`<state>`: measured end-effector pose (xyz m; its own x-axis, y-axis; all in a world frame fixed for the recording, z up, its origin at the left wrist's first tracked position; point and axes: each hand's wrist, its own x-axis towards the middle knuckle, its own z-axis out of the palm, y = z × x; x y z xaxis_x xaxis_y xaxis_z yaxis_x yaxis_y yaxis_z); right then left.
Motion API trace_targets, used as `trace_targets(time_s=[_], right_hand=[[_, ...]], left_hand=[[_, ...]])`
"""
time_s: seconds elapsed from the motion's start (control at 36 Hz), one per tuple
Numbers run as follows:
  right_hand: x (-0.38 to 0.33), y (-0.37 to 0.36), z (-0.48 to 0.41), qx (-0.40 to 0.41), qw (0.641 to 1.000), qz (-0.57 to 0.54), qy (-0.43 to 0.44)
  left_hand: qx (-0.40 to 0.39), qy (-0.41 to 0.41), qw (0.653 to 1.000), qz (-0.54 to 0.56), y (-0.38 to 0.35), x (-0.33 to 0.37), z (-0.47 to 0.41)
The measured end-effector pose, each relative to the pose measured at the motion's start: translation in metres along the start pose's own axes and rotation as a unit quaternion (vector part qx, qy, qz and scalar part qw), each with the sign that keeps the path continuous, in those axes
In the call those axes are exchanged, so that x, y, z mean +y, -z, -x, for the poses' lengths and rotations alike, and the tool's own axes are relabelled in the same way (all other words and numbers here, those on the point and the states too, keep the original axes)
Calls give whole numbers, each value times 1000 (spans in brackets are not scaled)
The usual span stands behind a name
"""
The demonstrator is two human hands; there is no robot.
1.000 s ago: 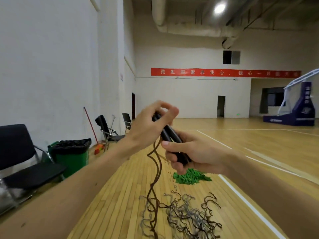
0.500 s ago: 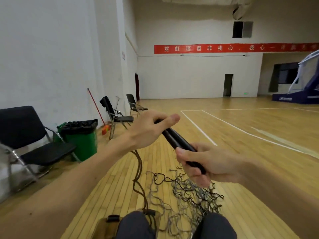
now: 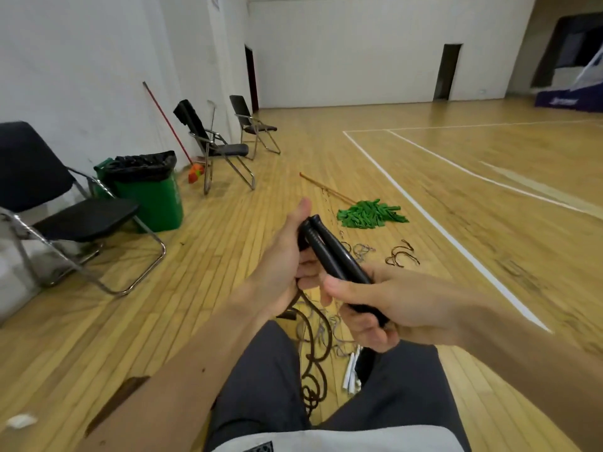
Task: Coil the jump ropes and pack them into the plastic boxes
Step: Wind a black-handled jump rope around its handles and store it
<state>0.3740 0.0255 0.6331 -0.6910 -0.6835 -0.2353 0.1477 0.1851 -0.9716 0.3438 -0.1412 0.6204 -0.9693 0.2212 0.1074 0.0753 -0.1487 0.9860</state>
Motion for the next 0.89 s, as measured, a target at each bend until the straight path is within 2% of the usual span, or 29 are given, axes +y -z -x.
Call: trace_targets(time_s=[0.08, 0.19, 0.25, 0.39, 0.47, 0.58, 0.67, 0.72, 0.75, 0.78, 0.83, 0.86, 0.89], right_hand=[[9, 4, -8, 16, 1000, -1, 7], [18, 13, -17, 31, 999, -17, -4], [19, 17, -21, 30, 999, -18, -4], [19, 28, -28, 49, 998, -36, -12], [24, 34, -35, 70, 997, -17, -10], [48, 41, -51, 97, 995, 32, -19], [69, 45, -60, 119, 990, 69, -42], [83, 48, -64, 127, 984, 112, -55], [90, 49, -66, 130, 980, 138, -60], [96, 50, -68, 133, 975, 167, -62], [104, 52, -69, 140, 961, 230, -60], [107, 53, -70, 144, 954, 258, -58], [109, 54, -70, 148, 947, 280, -58]], left_hand=[[21, 12, 1000, -8, 6, -16, -10], [21, 34, 997, 65, 7, -35, -18], [15, 39, 997, 67, 7, -42, -21], [-7, 1, 990, -139, 7, -61, -29], [-57, 18, 989, -132, 3, -76, -25], [-54, 66, 986, -142, 4, -106, -19], [-87, 69, 965, -239, 10, -123, -15], [-109, 53, 920, -373, 19, -128, -13], [-126, 48, 885, -447, 24, -130, -11], [-150, 41, 832, -532, 29, -129, -10], [-199, 10, 696, -690, 36, -125, -7], [-216, -14, 640, -737, 38, -125, -6], [-219, -37, 614, -757, 37, -122, -5]])
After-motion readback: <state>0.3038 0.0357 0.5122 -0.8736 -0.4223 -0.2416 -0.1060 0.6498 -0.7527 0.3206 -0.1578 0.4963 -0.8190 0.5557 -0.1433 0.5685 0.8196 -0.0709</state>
